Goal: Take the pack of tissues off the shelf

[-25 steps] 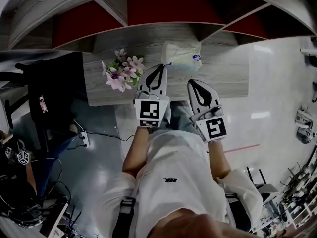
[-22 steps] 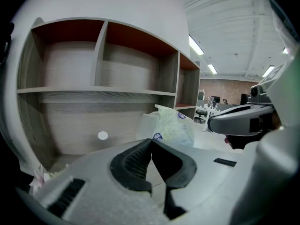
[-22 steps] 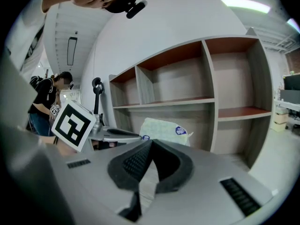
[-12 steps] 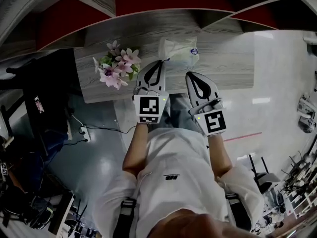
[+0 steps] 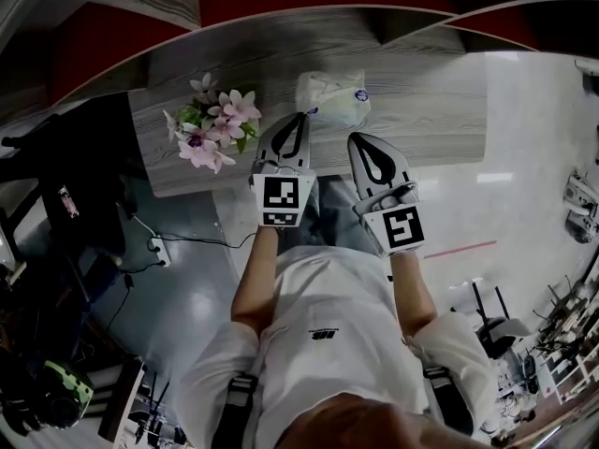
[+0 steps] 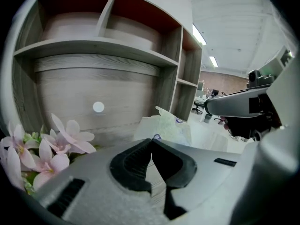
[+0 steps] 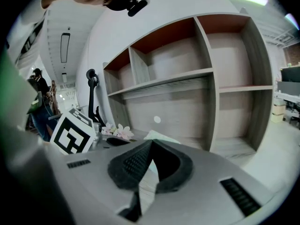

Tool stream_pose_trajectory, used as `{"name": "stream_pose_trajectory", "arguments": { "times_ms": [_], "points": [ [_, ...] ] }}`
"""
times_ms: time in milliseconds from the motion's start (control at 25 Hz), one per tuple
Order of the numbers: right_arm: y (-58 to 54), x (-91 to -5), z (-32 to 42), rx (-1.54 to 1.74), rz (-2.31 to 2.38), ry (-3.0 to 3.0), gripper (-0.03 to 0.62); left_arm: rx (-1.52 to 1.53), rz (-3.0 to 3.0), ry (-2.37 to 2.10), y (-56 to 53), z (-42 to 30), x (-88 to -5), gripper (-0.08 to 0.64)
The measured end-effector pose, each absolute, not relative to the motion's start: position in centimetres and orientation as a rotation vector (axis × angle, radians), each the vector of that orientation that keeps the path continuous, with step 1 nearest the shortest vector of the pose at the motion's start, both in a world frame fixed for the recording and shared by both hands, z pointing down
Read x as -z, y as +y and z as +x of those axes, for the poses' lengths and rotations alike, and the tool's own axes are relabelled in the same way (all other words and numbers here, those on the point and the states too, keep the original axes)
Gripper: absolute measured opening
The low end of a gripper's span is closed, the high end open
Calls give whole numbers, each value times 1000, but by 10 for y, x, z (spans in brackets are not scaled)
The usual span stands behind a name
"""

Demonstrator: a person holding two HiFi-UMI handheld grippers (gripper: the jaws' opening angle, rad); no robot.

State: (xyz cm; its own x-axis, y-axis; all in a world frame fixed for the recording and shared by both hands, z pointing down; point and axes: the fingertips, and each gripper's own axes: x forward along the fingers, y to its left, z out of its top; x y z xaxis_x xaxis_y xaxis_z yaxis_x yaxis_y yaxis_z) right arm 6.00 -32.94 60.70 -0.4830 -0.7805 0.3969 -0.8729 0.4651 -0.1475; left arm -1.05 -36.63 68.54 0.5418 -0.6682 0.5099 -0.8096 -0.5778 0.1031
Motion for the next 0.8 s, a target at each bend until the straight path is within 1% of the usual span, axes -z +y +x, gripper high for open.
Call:
{"name": "stream_pose_trajectory", "arguments": {
  "times_ms": [320,560,600,680,800],
  "points": [
    [-331,-624,63,-520,1425,-2436,23,-670,2427,-1200,-365,-10,-716,32],
    [-333,-627,64,-524,1417,-2436,24,-695,2409,-1215,-364,-14,-721,35],
    [-333,-627,64,-523,1414,-2438,23,-697,2407,-1216,-364,-15,-721,38],
    [-333,-627,63,-522,1407,-2441,24,-702,2403,-1215,-363,-15,-720,71],
    [-333,-626,61,-515,1397,-2449,25,-695,2400,-1224,-361,-17,-717,72]
  ]
}}
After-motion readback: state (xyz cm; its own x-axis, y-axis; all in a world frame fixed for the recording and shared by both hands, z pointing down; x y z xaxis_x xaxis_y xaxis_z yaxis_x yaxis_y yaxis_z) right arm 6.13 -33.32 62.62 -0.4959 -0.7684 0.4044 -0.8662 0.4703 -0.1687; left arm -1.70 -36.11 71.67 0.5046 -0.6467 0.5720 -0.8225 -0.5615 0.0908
